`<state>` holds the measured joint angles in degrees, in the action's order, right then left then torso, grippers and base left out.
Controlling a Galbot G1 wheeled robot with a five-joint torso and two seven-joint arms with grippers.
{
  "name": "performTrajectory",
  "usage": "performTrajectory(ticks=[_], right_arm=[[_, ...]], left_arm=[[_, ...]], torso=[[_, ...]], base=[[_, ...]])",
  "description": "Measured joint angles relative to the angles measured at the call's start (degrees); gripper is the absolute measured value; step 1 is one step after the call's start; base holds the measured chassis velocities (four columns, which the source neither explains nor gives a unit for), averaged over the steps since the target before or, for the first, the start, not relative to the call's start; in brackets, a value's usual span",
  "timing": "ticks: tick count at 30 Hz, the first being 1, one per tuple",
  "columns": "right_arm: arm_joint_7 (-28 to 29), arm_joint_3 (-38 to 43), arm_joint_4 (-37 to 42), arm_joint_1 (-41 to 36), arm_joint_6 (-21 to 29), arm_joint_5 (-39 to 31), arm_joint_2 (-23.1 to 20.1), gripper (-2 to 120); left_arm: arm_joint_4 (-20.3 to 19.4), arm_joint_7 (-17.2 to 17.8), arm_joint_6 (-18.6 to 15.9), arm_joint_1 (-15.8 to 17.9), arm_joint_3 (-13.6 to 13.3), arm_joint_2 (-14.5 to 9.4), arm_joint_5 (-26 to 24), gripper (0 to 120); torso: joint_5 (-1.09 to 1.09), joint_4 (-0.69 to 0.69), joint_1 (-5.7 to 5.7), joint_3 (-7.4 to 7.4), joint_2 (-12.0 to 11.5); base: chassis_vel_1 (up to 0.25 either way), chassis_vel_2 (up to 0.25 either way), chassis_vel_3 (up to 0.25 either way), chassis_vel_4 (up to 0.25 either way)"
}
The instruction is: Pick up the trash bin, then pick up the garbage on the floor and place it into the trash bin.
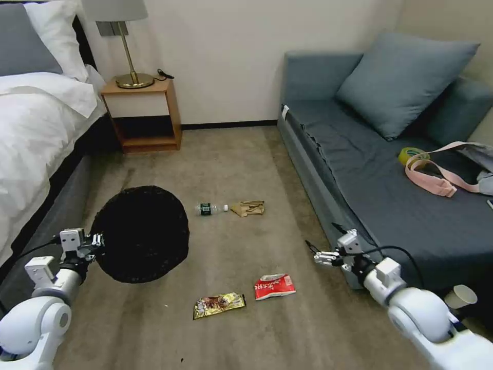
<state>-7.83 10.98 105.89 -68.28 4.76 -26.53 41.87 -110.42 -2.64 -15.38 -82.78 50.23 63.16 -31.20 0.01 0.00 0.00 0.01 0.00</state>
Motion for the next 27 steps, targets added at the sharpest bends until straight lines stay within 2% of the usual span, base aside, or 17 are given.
performTrajectory(ticks=[2,4,6,8,10,13,17,22,25,27], right_arm=[[-1.5,-8.3,-3.8,8.1,1.2,-2.6,-1.5,100],[-2.1,-10.0,-4.6,9.6,1.4,-3.1,-1.8,100],[-5.6,-16.7,-7.1,15.5,2.8,-5.2,-3.4,100],[-6.2,-17.8,-7.3,16.3,3.0,-5.6,-3.8,100],[-11.8,-26.7,-10.2,24.4,4.2,-7.5,-6.0,100],[-14.1,-31.7,-12.4,29.0,4.4,-7.5,-6.0,100],[-17.1,-44.1,-20.7,37.8,4.9,-7.8,-1.6,100],[-19.0,-49.6,-25.9,41.4,4.6,-7.0,1.5,100],[-21.4,-54.9,-32.9,45.3,3.5,-5.4,5.4,100],[-21.7,-55.7,-34.5,45.9,3.2,-4.9,6.3,100]], left_arm=[[-0.5,-0.1,0.1,0.3,0.2,0.5,0.1,1],[-0.6,-0.1,0.1,0.3,0.3,0.6,0.1,1],[-1.0,-0.4,0.1,0.3,0.4,1.0,0.2,1],[-1.0,-0.5,0.1,0.3,0.4,1.1,0.2,1],[-1.0,-1.0,0.1,0.3,0.8,1.4,0.2,1],[-0.7,-1.1,0.3,0.3,1.0,1.7,0.3,1],[-0.6,-1.3,0.3,-0.1,1.2,2.1,0.2,1],[-0.4,-1.6,0.4,-0.2,2.1,1.9,-0.2,1],[0.7,-2.2,0.8,-0.4,3.5,1.4,-0.7,1],[0.9,-2.3,0.9,-0.5,3.8,1.4,-0.7,1]], torso=[[-0.02,0.02,0.00,0.00,0.0],[-0.01,0.02,0.00,0.00,0.0],[0.00,0.01,0.00,0.00,0.0],[-0.02,0.01,0.00,0.00,0.0],[-0.02,-0.02,0.00,0.00,0.0],[-0.04,0.00,0.00,0.00,0.0],[-0.01,0.01,0.00,0.00,0.0],[-0.01,0.00,0.00,0.00,0.0],[-0.03,0.01,0.00,0.00,0.0],[-0.02,0.01,0.00,0.00,0.0]], base=[[0.000,0.000,0.000,0.000],[0.000,0.000,0.000,0.000],[0.000,0.000,0.000,0.000],[0.000,0.000,0.000,0.000],[0.000,0.000,0.000,0.000],[0.000,0.000,0.000,0.000],[0.000,0.000,0.000,0.000],[0.000,0.000,0.000,0.000],[0.000,0.000,0.000,0.000],[0.000,0.000,0.000,0.000]])
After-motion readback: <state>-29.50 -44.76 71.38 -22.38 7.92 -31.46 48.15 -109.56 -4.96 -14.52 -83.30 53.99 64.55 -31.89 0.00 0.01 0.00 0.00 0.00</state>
